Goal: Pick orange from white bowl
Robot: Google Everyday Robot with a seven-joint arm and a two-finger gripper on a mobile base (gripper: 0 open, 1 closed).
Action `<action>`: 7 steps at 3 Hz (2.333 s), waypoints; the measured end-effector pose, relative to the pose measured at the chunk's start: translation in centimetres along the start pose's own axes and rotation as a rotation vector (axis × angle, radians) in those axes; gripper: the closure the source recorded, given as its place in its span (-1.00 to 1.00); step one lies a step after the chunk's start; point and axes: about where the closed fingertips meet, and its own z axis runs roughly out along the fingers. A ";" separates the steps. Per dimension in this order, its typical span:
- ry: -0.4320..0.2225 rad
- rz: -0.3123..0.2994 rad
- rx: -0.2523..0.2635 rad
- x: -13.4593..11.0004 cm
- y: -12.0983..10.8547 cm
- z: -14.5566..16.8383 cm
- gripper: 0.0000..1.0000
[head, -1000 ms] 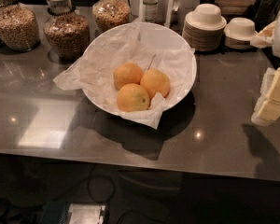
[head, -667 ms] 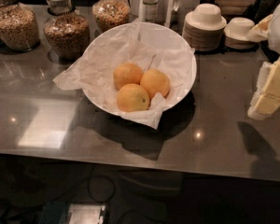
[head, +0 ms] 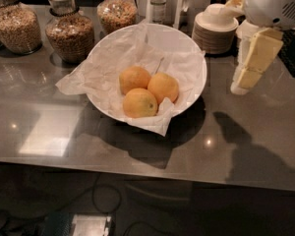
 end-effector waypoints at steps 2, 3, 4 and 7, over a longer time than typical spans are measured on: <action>-0.062 -0.078 -0.012 -2.6 -2.0 0.5 -1.00; -0.077 -0.096 -0.013 -3.3 -2.5 0.6 -1.00; -0.081 -0.100 -0.013 -3.4 -2.6 0.7 -1.00; -0.248 -0.089 -0.038 -6.7 -4.9 8.1 -1.00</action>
Offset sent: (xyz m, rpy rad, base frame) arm 0.0233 0.0319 0.0098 0.0422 0.0040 0.1327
